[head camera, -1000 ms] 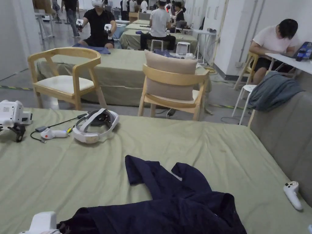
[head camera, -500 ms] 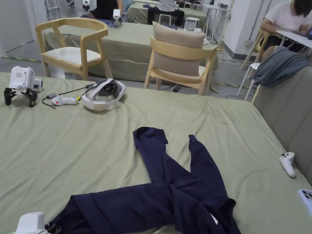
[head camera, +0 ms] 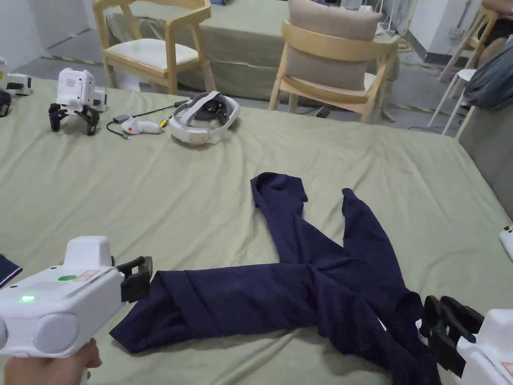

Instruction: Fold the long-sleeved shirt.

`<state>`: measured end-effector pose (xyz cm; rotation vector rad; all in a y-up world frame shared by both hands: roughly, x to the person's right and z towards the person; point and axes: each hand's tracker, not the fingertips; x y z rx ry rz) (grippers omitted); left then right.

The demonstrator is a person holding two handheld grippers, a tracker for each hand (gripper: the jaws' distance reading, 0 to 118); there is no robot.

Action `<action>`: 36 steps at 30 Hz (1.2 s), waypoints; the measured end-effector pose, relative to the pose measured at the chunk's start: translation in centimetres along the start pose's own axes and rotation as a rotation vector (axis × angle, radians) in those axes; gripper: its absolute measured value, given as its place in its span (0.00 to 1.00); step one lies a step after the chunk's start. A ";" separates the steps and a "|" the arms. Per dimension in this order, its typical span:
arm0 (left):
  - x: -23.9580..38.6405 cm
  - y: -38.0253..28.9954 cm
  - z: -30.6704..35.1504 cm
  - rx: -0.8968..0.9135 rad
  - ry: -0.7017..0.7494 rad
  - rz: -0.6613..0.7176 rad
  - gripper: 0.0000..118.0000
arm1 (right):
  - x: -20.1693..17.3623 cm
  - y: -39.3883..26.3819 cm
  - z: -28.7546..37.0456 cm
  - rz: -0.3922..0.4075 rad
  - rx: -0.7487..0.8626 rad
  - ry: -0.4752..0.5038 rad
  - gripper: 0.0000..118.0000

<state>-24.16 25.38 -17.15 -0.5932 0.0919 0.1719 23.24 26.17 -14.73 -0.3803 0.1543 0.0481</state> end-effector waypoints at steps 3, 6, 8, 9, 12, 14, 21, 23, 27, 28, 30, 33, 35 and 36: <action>0.0 -0.6 -1.5 -0.064 0.009 0.042 0.03 | -1.0 -0.2 -0.3 -0.012 -0.005 0.039 0.00; -0.5 -0.6 -2.8 -0.122 -0.018 0.050 0.05 | -2.0 -0.9 -0.9 0.008 -0.011 0.008 0.00; -0.9 -0.2 -4.5 -0.182 -0.020 0.057 0.42 | -1.9 -1.1 -1.5 -0.019 -0.035 0.035 0.00; -1.1 0.2 -5.9 -0.219 -0.010 0.055 0.85 | -1.9 -1.3 -1.7 -0.043 -0.042 0.043 0.00; -1.2 1.5 -8.7 -0.305 -0.048 0.124 0.88 | -2.2 -1.5 -2.5 -0.050 -0.053 0.040 0.00; -1.1 1.1 -12.1 -0.424 -0.052 0.179 0.89 | -2.4 -1.8 -3.1 -0.058 -0.066 0.047 0.00; 0.1 -0.6 -18.8 -0.623 -0.068 0.226 0.46 | -3.2 -2.5 -5.6 -0.053 -0.120 0.068 0.00; 0.4 -1.3 -18.3 -0.559 -0.001 0.160 0.31 | -3.2 -2.4 -6.9 -0.053 -0.145 0.084 0.00; 0.0 -2.8 -18.2 -0.534 -0.061 0.169 0.04 | -2.9 -1.1 -11.3 -0.041 -0.212 0.149 0.35; 0.0 -3.2 -18.2 -0.503 -0.065 0.185 0.04 | -2.9 -0.4 -13.1 -0.014 -0.247 0.142 0.69; 0.2 -3.0 -16.9 -0.500 -0.080 0.164 0.04 | -2.6 0.7 -17.1 -0.003 -0.245 0.175 0.99; -0.1 -3.2 -16.5 -0.496 -0.091 0.190 0.04 | -2.4 3.0 -24.8 0.103 -0.354 0.202 0.99; -0.5 -3.4 -16.8 -0.487 -0.098 0.193 0.04 | -2.3 3.8 -30.3 0.168 -0.434 0.262 0.99; -0.4 -3.4 -16.8 -0.486 -0.100 0.196 0.04 | -2.6 4.1 -32.5 0.205 -0.479 0.280 0.98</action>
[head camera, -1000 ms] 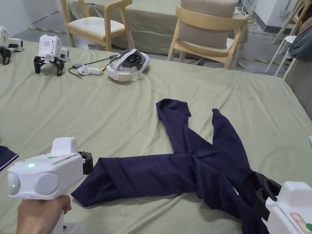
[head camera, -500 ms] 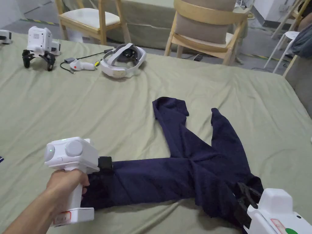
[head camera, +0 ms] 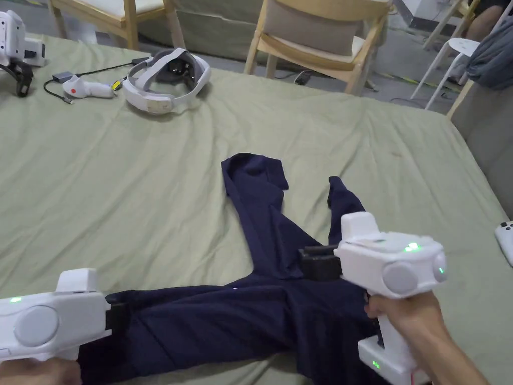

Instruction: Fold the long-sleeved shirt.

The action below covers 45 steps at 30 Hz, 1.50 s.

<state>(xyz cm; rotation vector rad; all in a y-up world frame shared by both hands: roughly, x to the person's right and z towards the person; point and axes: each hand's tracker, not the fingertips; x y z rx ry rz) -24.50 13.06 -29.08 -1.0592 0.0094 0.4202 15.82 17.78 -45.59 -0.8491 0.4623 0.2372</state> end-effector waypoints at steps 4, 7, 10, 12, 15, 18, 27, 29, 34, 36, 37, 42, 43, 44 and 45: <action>-0.6 0.1 -1.2 0.011 0.013 -0.036 0.04 | 2.1 2.7 -7.3 0.006 -0.149 0.078 0.94; 0.0 -0.3 -0.7 0.014 0.011 -0.041 0.04 | 2.7 2.0 -9.6 -0.073 -0.257 0.116 0.48; -0.6 -0.5 -0.5 0.027 -0.012 -0.032 0.04 | 2.7 1.9 -7.6 -0.072 -0.184 0.094 0.01; -0.8 -1.1 0.0 0.063 -0.036 -0.012 0.04 | 2.0 1.7 -5.2 -0.099 -0.091 0.069 0.01; -0.9 -2.0 2.2 0.122 -0.080 0.025 0.04 | 0.0 1.7 -0.4 -0.096 -0.011 0.107 0.01; -0.6 -2.5 6.0 0.220 -0.100 0.002 0.04 | 0.1 1.5 3.9 -0.118 0.109 0.112 0.01; 1.5 -0.7 19.1 0.517 -0.224 -0.031 0.04 | 0.0 4.4 21.6 -0.107 0.436 0.023 0.01; 2.1 0.5 22.1 0.589 -0.236 -0.042 0.04 | 0.5 5.6 25.4 -0.108 0.500 0.001 0.01; 4.1 4.9 28.6 0.712 -0.222 -0.136 0.04 | 1.3 8.7 34.7 -0.092 0.631 -0.052 0.01; 5.1 6.7 31.0 0.762 -0.218 -0.161 0.04 | 1.7 9.9 37.6 -0.101 0.672 -0.069 0.01; 5.7 7.8 32.5 0.782 -0.205 -0.170 0.04 | 1.7 10.5 39.1 -0.103 0.698 -0.089 0.01; 8.7 13.2 38.7 0.883 -0.212 -0.214 0.04 | 2.2 13.6 45.2 -0.151 0.817 -0.098 0.01; 9.7 14.1 39.9 0.908 -0.195 -0.243 0.04 | 2.1 14.4 46.4 -0.146 0.843 -0.099 0.01; 10.5 14.9 41.0 0.928 -0.177 -0.252 0.04 | 2.0 15.1 47.4 -0.144 0.860 -0.109 0.01; 11.5 15.9 42.3 0.964 -0.168 -0.256 0.04 | 1.9 16.2 48.4 -0.120 0.872 -0.139 0.01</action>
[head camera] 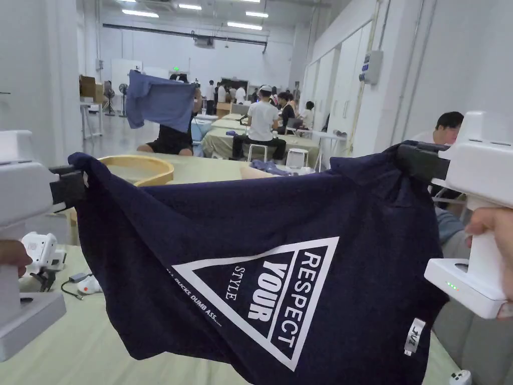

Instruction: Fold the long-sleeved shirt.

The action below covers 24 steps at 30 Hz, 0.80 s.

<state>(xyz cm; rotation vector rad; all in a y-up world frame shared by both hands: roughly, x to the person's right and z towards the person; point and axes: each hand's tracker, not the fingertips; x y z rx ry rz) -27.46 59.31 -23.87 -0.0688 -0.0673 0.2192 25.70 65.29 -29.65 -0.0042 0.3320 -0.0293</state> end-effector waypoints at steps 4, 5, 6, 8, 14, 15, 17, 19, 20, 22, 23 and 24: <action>1.4 6.2 -2.1 0.044 -0.004 0.018 0.04 | -0.2 5.2 -0.7 0.031 0.059 -0.048 0.01; 1.7 7.6 -2.7 0.055 0.003 0.011 0.04 | -0.2 6.4 -0.9 0.032 0.070 -0.054 0.01; 2.1 9.1 -3.4 0.070 0.019 0.003 0.04 | -0.1 7.7 -1.4 0.031 0.083 -0.064 0.01; 2.7 11.6 -4.7 0.089 0.025 0.000 0.04 | 0.2 9.9 -2.3 0.034 0.102 -0.088 0.01; 4.3 16.7 -9.7 0.126 0.094 -0.055 0.04 | 0.7 14.4 -6.4 0.098 0.140 -0.146 0.01; 4.5 17.2 -10.6 0.131 0.108 -0.071 0.04 | 0.7 14.9 -7.2 0.105 0.139 -0.157 0.01; 4.8 18.1 -12.8 0.125 0.135 -0.078 0.04 | 0.6 15.6 -9.0 0.134 0.135 -0.193 0.01; 5.1 18.7 -15.5 0.120 0.180 -0.111 0.04 | 0.6 16.2 -11.4 0.165 0.128 -0.226 0.01; 5.3 18.9 -16.6 0.120 0.203 -0.136 0.04 | 0.7 16.4 -12.5 0.175 0.133 -0.231 0.01; 5.5 19.5 -19.5 0.142 0.221 -0.175 0.04 | 0.8 16.6 -15.0 0.186 0.139 -0.241 0.01; 5.5 19.6 -20.7 0.145 0.229 -0.174 0.04 | 0.8 16.6 -16.1 0.195 0.141 -0.253 0.01; 5.5 19.9 -22.1 0.151 0.243 -0.181 0.04 | 1.0 16.8 -17.4 0.202 0.143 -0.261 0.01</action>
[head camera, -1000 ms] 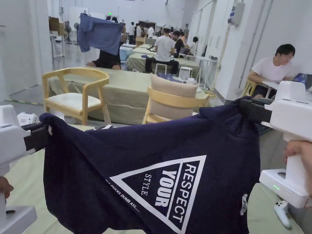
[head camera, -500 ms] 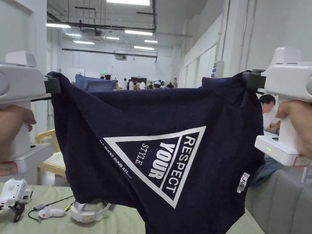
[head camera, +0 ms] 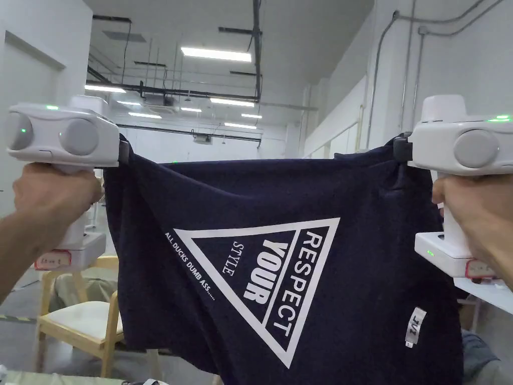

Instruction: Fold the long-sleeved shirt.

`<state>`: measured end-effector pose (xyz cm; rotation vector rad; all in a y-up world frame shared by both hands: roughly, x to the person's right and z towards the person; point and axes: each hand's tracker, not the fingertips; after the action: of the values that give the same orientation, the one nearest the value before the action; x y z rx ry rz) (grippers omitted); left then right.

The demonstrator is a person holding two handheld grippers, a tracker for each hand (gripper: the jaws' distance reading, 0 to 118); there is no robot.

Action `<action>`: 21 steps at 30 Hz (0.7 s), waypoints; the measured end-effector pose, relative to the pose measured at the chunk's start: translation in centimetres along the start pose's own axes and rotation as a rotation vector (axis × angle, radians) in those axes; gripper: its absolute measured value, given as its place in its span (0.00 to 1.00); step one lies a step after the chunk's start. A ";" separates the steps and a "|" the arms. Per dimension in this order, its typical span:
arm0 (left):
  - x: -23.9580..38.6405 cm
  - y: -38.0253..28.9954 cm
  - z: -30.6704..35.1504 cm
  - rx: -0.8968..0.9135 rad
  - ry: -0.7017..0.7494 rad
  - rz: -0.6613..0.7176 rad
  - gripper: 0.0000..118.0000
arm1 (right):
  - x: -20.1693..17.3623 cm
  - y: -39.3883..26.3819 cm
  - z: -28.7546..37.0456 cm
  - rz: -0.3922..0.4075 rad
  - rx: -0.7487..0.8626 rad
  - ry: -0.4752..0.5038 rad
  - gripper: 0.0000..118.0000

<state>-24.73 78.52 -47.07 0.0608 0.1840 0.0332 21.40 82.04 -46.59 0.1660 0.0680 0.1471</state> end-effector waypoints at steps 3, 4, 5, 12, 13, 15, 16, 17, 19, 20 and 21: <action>0.8 0.4 -3.1 0.002 0.019 -0.010 0.04 | -0.1 -0.3 -3.4 0.001 0.012 -0.013 0.01; 1.1 0.6 -4.2 0.016 0.026 -0.013 0.04 | -0.1 -0.4 -4.6 -0.003 0.018 -0.021 0.01; 1.2 0.8 -4.8 0.023 0.025 -0.016 0.04 | -0.1 -0.6 -5.4 -0.005 0.023 -0.026 0.01; 2.8 -0.5 -8.8 0.072 0.031 -0.048 0.04 | -0.2 -4.5 -9.9 -0.046 0.050 -0.058 0.01; 2.9 -1.6 -9.1 0.049 0.039 -0.074 0.04 | -0.3 -5.6 -10.3 -0.051 0.044 -0.059 0.01; 3.1 -4.1 -9.9 0.006 0.038 -0.099 0.04 | -0.6 -8.1 -10.9 -0.057 0.018 -0.055 0.01; 3.2 -5.3 -10.2 -0.012 0.040 -0.111 0.04 | -0.8 -9.2 -11.0 -0.054 -0.001 -0.043 0.01; 3.2 -6.7 -10.3 -0.017 0.040 -0.100 0.04 | -0.9 -10.5 -11.2 -0.051 -0.026 -0.031 0.01; 3.4 -10.0 -10.6 -0.075 0.036 -0.107 0.04 | -1.3 -13.8 -11.3 -0.046 -0.088 -0.040 0.01; 3.6 -11.5 -10.4 -0.082 0.045 -0.103 0.04 | -1.8 -15.4 -11.0 -0.043 -0.113 -0.054 0.01; 3.8 -13.1 -10.3 -0.116 0.053 -0.112 0.04 | -2.2 -16.9 -10.8 -0.032 -0.140 -0.054 0.01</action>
<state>-22.49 66.17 -58.67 -0.0656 0.2383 -0.0658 20.77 66.91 -59.93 0.0295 0.0059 0.1150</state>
